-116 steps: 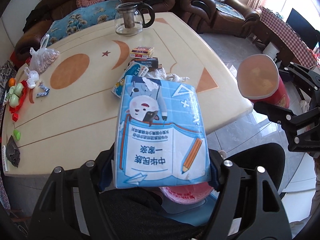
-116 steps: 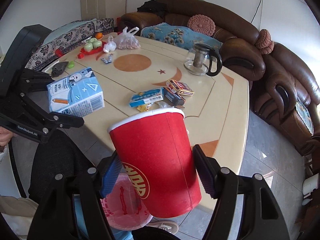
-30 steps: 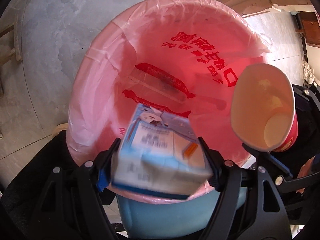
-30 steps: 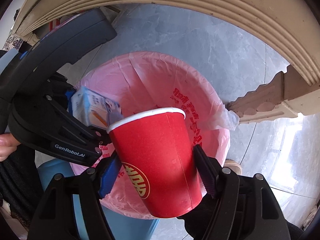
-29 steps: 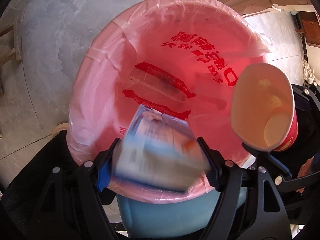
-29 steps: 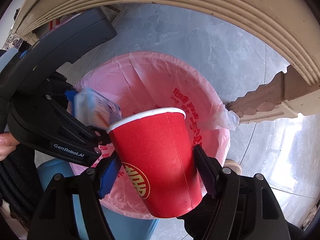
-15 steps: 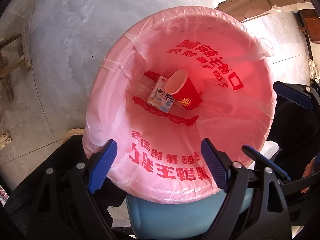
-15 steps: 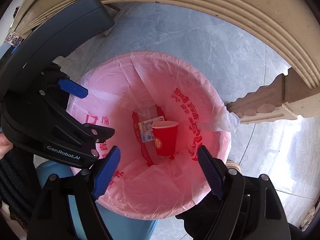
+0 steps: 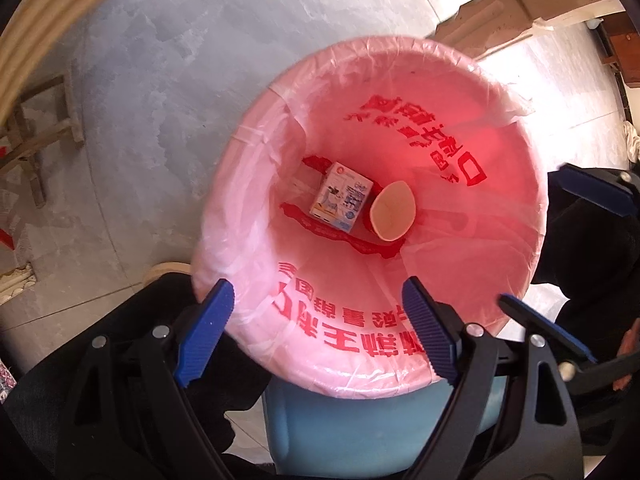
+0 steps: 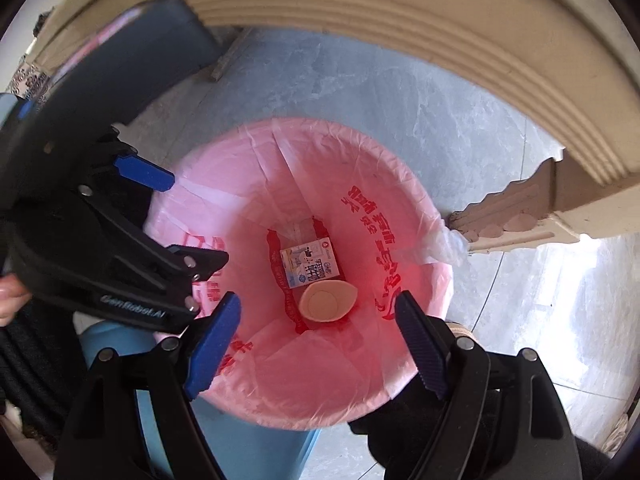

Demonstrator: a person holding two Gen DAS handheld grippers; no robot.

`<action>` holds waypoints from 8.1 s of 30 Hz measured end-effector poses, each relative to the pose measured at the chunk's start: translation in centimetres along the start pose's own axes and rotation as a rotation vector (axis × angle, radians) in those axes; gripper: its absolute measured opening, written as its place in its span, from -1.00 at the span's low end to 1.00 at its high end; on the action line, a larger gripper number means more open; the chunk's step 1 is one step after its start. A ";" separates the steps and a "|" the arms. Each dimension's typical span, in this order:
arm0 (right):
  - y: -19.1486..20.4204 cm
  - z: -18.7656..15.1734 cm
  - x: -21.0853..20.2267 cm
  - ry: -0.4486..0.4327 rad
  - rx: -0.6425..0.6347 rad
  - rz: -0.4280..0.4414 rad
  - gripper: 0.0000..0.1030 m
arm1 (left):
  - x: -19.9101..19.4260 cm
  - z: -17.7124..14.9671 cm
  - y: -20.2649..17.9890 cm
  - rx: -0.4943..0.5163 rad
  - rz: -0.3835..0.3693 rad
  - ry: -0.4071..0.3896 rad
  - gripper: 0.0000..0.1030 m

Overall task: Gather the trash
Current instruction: 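Open the left tool and right tool, dropping both items into the bin, then raise both tools back over the table toward the remaining items, then grasp the crumpled white tissue with the right tool while the left tool grasps the blue medicine box, then lift the tissue and medicine box off the table toward the pink bin, then lower the held tissue and medicine box over the pink bin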

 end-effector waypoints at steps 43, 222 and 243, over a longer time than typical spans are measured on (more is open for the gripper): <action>-2.4 27.2 -42.5 -0.689 -0.096 0.116 0.86 | -48.0 12.3 5.3 0.369 0.229 -0.597 0.88; 2.4 5.0 -19.6 -0.197 -0.086 0.015 -0.49 | -18.5 -0.9 -4.1 0.197 -0.007 -0.282 0.28; -2.1 1.5 -4.0 0.007 0.044 0.038 -0.48 | -3.1 -0.5 -3.4 0.106 -0.107 -0.036 0.28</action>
Point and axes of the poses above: each gripper's, at about its wrist camera, not at the fingertips, and x roughly the way its jaws point, y to its left, z to its top, the point moved 8 cm from there along x, roughly the way its jaws point, and after that the axes turned 11 degrees about -y, right-handed, at the moved point
